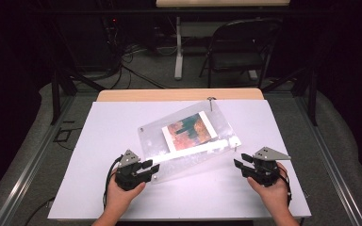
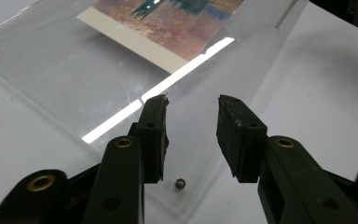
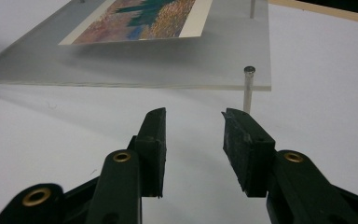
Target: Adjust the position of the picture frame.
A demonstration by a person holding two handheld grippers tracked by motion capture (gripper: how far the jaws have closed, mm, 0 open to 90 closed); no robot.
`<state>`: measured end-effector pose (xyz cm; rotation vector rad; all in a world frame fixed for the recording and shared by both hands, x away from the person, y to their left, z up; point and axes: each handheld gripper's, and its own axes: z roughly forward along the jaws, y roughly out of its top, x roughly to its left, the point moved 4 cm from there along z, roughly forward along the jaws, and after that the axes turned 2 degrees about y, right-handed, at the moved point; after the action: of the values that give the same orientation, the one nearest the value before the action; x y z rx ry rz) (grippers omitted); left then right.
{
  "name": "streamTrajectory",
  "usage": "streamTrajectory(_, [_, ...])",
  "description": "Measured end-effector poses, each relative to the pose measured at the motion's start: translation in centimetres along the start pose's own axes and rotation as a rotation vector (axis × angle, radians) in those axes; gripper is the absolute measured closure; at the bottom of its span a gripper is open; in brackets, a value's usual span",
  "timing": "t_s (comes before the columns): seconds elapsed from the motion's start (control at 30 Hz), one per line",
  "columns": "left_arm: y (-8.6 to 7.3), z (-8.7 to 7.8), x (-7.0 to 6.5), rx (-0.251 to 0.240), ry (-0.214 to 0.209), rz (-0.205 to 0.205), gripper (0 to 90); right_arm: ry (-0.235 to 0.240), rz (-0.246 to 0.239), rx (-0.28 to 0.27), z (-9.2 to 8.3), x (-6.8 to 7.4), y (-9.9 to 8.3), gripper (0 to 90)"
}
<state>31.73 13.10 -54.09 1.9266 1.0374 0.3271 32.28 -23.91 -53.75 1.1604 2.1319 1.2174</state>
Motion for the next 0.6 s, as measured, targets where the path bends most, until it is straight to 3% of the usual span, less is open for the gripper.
streamTrajectory(0.33, [1.0,1.6,-1.7,-0.009,-0.044,0.032,77.4,-0.002,-0.048,0.009,0.9,-1.6,2.7,64.5])
streamTrajectory(0.47, [0.8,1.9,-2.2,-0.008,-0.055,0.032,82.9,-0.019,-0.028,0.002,1.3,-2.0,1.9,64.7])
streamTrajectory(0.6, [0.4,2.2,-2.6,0.005,-0.045,0.051,87.4,-0.025,-0.005,0.028,1.8,-2.5,0.8,67.1])
